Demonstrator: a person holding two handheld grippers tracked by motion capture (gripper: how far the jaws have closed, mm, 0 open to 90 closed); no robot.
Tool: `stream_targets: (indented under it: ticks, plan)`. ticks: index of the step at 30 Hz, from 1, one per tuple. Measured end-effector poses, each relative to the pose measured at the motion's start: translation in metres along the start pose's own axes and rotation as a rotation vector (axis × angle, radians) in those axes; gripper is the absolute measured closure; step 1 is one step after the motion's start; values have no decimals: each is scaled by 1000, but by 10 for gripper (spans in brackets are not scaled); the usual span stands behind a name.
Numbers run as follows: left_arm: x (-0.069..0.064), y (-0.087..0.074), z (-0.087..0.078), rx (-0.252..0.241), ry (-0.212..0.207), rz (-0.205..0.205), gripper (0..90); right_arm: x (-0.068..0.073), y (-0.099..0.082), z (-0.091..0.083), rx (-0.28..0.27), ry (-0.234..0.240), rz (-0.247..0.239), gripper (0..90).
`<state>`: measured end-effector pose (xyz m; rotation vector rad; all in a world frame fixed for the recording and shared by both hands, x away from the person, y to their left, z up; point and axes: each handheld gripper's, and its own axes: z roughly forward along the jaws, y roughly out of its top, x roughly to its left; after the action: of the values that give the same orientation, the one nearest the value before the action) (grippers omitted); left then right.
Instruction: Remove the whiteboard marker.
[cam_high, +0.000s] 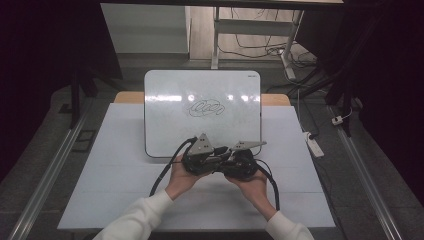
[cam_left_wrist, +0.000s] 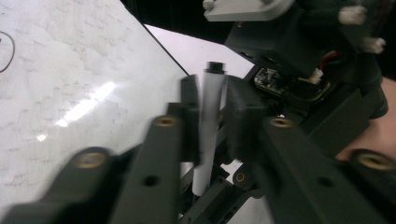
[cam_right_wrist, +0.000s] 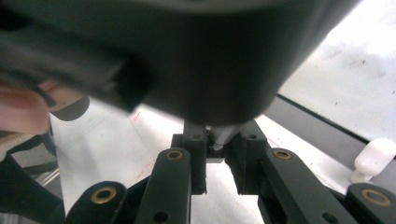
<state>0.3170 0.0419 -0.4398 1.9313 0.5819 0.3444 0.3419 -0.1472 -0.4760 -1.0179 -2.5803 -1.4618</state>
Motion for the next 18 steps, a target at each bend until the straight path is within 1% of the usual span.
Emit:
stream_targets:
  ticks: [2, 4, 6, 8, 10, 11, 12, 13, 14, 15, 16, 17, 18]
  plan:
    - [5, -3, -9, -3, 8, -21, 560, 0, 0, -2, -15, -5, -14, 771]
    - [12, -10, -21, -13, 23, -57, 502, 0, 1, -5, -31, -16, -27, 771]
    - [19, -19, -35, -8, 45, -97, 462, -2, 1, -10, -58, -24, -32, 771]
    - [26, -32, -49, 17, 65, -134, 418, -4, 2, -14, -94, -24, -41, 771]
    - [30, -47, -62, 50, 92, -156, 381, -4, 3, -19, -122, -41, -62, 771]
    - [31, -54, -69, 66, 107, -165, 366, -5, 4, -21, -138, -43, -70, 771]
    - [31, -54, -69, 66, 107, -165, 350, -5, 4, -23, -154, -41, -80, 771]
    - [32, -62, -76, 79, 125, -172, 338, -5, 5, -26, -166, -49, -89, 771]
    - [34, -77, -89, 103, 158, -186, 327, -6, 5, -28, -177, -55, -100, 771]
    - [34, -77, -89, 103, 158, -186, 319, -7, 6, -31, -190, -58, -108, 771]
    - [35, -91, -102, 123, 184, -205, 312, -7, 7, -34, -203, -65, -111, 771]
    - [35, -91, -102, 123, 184, -205, 308, -7, 7, -34, -203, -65, -111, 771]
    - [35, -98, -108, 132, 199, -211, 308, -8, 8, -37, -217, -71, -114, 771]
